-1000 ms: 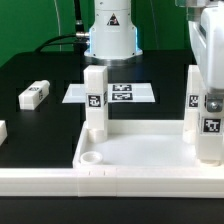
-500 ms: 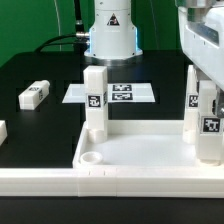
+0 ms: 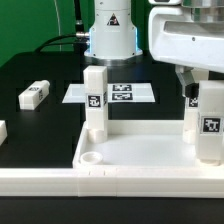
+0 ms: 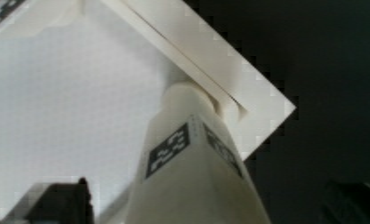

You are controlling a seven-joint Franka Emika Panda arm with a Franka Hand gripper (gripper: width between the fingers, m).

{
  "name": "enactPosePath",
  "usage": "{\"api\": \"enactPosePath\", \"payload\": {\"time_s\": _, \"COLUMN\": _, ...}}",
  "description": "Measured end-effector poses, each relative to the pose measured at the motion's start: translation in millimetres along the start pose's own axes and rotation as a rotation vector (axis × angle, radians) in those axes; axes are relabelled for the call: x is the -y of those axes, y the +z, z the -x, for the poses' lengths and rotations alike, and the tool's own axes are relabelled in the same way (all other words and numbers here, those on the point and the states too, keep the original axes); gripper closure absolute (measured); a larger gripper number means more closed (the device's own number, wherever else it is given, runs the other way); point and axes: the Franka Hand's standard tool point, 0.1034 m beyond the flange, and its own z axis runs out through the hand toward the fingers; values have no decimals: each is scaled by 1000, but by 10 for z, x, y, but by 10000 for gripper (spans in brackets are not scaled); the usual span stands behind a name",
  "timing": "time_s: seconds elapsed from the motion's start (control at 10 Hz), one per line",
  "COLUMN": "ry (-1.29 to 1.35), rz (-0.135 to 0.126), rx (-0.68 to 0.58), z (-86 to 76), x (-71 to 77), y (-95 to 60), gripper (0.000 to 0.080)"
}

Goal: Assemble desk

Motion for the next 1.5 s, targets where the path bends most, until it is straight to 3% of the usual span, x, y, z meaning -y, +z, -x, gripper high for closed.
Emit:
{"api": "enactPosePath", "payload": {"time_s": 0.4, "ry": -408, "rz": 17, "rx": -15, "z": -22, "x": -3, "y": -13, "gripper": 151}}
{"api": "enactPosePath", "payload": {"time_s": 0.8, "ry": -589, "rz": 25, "rx": -17, "z": -32, "x": -11, "y": -14, "gripper": 151}}
{"api": "enactPosePath", "payload": {"time_s": 0.9, "ry": -589, "rz": 25, "rx": -18, "z": -36, "x": -14, "y": -13, "gripper": 262}}
{"api": "enactPosePath", "payload": {"time_s": 1.0, "ry": -586, "rz": 25, "rx": -18, "z": -36, "x": -14, "y": -12, "gripper": 428}}
{"api": "enactPosePath", "payload": {"time_s": 1.1, "ry": -586, "rz": 25, "rx": -18, "z": -38, "x": -15, "y": -12, "gripper": 428}}
{"api": "enactPosePath", "payload": {"time_s": 1.2, "ry": -584, "rz": 25, "rx": -18, "z": -39, "x": -15, "y": -12, "gripper": 511}}
{"api": "enactPosePath", "payload": {"time_s": 1.5, "ry": -479, "rz": 23, "rx": -18, "z": -40, "x": -17, "y": -10, "gripper": 511}}
